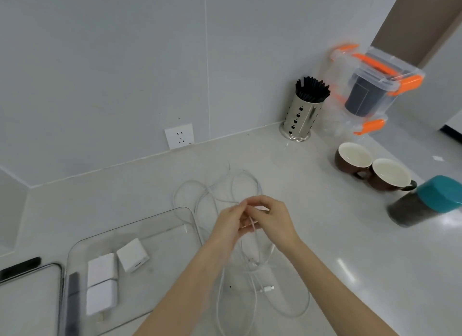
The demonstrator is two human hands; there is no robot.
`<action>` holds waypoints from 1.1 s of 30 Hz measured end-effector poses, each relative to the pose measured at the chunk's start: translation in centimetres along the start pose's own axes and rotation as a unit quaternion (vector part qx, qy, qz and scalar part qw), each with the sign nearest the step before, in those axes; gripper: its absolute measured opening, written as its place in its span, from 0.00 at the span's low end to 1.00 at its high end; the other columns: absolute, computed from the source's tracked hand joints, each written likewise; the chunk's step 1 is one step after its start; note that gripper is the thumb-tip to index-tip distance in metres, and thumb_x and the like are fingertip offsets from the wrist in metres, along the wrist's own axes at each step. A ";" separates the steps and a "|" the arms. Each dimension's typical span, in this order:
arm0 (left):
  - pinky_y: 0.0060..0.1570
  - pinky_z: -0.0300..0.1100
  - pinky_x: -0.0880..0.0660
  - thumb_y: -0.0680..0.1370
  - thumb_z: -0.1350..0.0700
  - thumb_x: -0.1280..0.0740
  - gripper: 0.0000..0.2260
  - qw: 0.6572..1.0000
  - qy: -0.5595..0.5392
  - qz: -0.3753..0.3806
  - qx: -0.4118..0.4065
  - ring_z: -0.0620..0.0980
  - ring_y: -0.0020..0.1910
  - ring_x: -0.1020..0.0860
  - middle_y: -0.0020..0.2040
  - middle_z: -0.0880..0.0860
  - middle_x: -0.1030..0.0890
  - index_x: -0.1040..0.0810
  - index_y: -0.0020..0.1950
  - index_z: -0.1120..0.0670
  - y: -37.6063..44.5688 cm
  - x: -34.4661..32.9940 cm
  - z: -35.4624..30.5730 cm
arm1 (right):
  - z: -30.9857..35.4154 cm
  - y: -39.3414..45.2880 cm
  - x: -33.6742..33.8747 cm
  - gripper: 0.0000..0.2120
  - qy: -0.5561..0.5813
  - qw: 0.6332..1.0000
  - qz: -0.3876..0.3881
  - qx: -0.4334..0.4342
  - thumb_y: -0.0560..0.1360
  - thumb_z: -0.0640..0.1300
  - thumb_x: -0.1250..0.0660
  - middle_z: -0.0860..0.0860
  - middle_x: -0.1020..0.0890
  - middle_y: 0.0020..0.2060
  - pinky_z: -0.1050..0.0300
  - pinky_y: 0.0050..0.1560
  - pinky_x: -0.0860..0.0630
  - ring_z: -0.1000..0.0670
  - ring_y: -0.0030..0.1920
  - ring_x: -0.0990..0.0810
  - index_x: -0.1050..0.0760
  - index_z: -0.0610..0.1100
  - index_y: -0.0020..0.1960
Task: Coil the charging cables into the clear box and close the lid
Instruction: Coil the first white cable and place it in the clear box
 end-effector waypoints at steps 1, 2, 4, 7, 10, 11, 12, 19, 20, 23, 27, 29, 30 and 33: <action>0.46 0.46 0.22 0.80 0.58 0.43 0.13 1.000 0.000 -0.011 -0.016 0.56 0.44 0.21 0.46 0.61 0.19 0.20 0.51 0.63 -0.5 0.2 -0.8 | 0.7 -0.6 -0.3 0.08 0.039 0.999 0.006 0.004 0.73 0.35 0.34 0.50 0.18 0.41 0.56 0.39 0.19 0.51 0.37 0.17 0.22 0.45 0.49; 0.40 0.43 0.23 0.79 0.59 0.42 0.12 0.999 0.008 -0.025 -0.030 0.55 0.40 0.22 0.44 0.60 0.20 0.20 0.50 0.64 -1.0 0.4 -1.6 | 1.3 -1.2 -0.6 0.10 0.078 0.997 0.015 0.005 0.73 0.33 0.35 0.51 0.19 0.40 0.57 0.39 0.19 0.53 0.36 0.17 0.24 0.44 0.52; 0.28 0.37 0.27 0.79 0.59 0.41 0.12 0.997 0.016 -0.048 -0.052 0.51 0.33 0.24 0.41 0.58 0.20 0.20 0.49 0.63 -1.9 0.7 -3.1 | 1.9 -2.3 -1.2 0.14 0.129 0.991 0.041 0.009 0.74 0.31 0.36 0.50 0.20 0.38 0.56 0.38 0.20 0.51 0.32 0.19 0.28 0.44 0.56; 0.38 0.38 0.22 0.80 0.59 0.44 0.11 0.994 -0.009 -0.060 -0.093 0.49 0.38 0.18 0.38 0.53 0.16 0.24 0.45 0.59 -3.4 1.2 -5.9 | 2.0 -3.7 -2.2 0.12 0.089 0.993 0.070 0.043 0.75 0.33 0.38 0.48 0.19 0.34 0.54 0.41 0.23 0.49 0.32 0.21 0.30 0.46 0.55; 0.42 0.42 0.22 0.81 0.58 0.46 0.12 0.990 -0.014 -0.050 -0.131 0.46 0.32 0.17 0.31 0.50 0.16 0.26 0.43 0.57 -5.3 1.8 -8.6 | 1.7 -4.3 -2.8 0.05 0.009 0.992 0.090 0.083 0.78 0.38 0.40 0.49 0.18 0.34 0.63 0.45 0.24 0.52 0.37 0.19 0.27 0.45 0.52; 0.42 0.42 0.22 0.81 0.58 0.46 0.12 0.989 -0.003 -0.051 -0.141 0.46 0.31 0.18 0.30 0.50 0.17 0.26 0.43 0.57 -5.9 2.0 -9.4 | 1.7 -4.5 -3.0 0.05 -0.027 0.990 0.098 0.098 0.79 0.40 0.41 0.50 0.18 0.35 0.66 0.47 0.25 0.53 0.40 0.19 0.26 0.46 0.50; 0.41 0.42 0.22 0.81 0.57 0.46 0.12 0.987 0.006 -0.051 -0.150 0.45 0.29 0.18 0.28 0.49 0.17 0.26 0.42 0.56 -6.5 2.2 -9.9 | 1.7 -4.6 -3.3 0.07 -0.064 0.986 0.106 0.111 0.79 0.42 0.41 0.52 0.18 0.37 0.69 0.48 0.27 0.55 0.43 0.19 0.25 0.47 0.48; 0.30 0.36 0.33 0.81 0.57 0.45 0.12 0.977 0.060 -0.060 -0.195 0.43 0.21 0.30 0.26 0.48 0.21 0.24 0.43 0.55 -9.7 3.5 -11.2 | 0.6 -4.5 -5.8 0.09 -0.269 0.935 0.151 0.177 0.81 0.44 0.45 0.57 0.21 0.42 0.65 0.46 0.30 0.57 0.44 0.23 0.29 0.49 0.44; 0.29 0.36 0.34 0.81 0.57 0.45 0.13 0.976 0.063 -0.063 -0.199 0.43 0.21 0.31 0.27 0.48 0.21 0.23 0.43 0.55 -10.0 3.8 -11.1 | 0.7 -4.5 -5.9 0.09 -0.268 0.936 0.145 0.178 0.81 0.45 0.45 0.55 0.19 0.43 0.66 0.46 0.30 0.56 0.45 0.22 0.28 0.50 0.45; 0.28 0.35 0.33 0.81 0.55 0.45 0.13 0.976 0.049 -0.065 -0.204 0.44 0.21 0.32 0.26 0.47 0.22 0.22 0.45 0.54 -10.7 5.4 -10.9 | 1.7 -4.5 -6.1 0.11 -0.237 0.947 0.132 0.172 0.80 0.45 0.42 0.50 0.17 0.43 0.64 0.49 0.27 0.53 0.47 0.20 0.22 0.43 0.48; 0.31 0.35 0.28 0.81 0.52 0.45 0.16 0.975 0.057 -0.038 -0.213 0.46 0.26 0.28 0.26 0.48 0.23 0.21 0.42 0.55 -11.9 7.3 -10.3 | 3.3 -3.4 -6.4 0.14 -0.254 0.941 0.147 0.171 0.77 0.47 0.37 0.41 0.16 0.39 0.50 0.47 0.24 0.43 0.41 0.20 0.19 0.37 0.47; 0.32 0.34 0.29 0.81 0.54 0.45 0.16 0.970 0.086 -0.028 -0.227 0.46 0.25 0.29 0.24 0.48 0.27 0.24 0.38 0.56 -12.8 7.7 -10.0 | 4.2 -2.4 -6.8 0.13 -0.277 0.935 0.164 0.148 0.75 0.47 0.34 0.42 0.18 0.32 0.52 0.42 0.24 0.47 0.32 0.24 0.19 0.36 0.42; 0.31 0.33 0.31 0.81 0.55 0.45 0.16 0.967 0.102 -0.029 -0.234 0.46 0.25 0.31 0.23 0.47 0.29 0.25 0.36 0.56 -13.3 7.8 -9.8 | 4.7 -2.1 -6.9 0.13 -0.279 0.935 0.171 0.137 0.74 0.46 0.32 0.48 0.20 0.27 0.55 0.39 0.24 0.52 0.29 0.26 0.18 0.37 0.40; 0.28 0.32 0.37 0.80 0.57 0.45 0.16 0.958 0.124 -0.046 -0.255 0.44 0.24 0.37 0.22 0.45 0.36 0.31 0.33 0.55 -14.9 8.2 -9.8 | 6.3 -1.7 -7.5 0.07 -0.289 0.927 0.210 0.118 0.70 0.46 0.28 0.61 0.25 0.20 0.69 0.35 0.29 0.62 0.26 0.27 0.17 0.43 0.44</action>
Point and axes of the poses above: each hand's wrist, its own y-axis towards the middle knuckle, its own x-axis out of the back of the hand, z = x × y, the point moved 3 cm from there along y, towards the middle knuckle
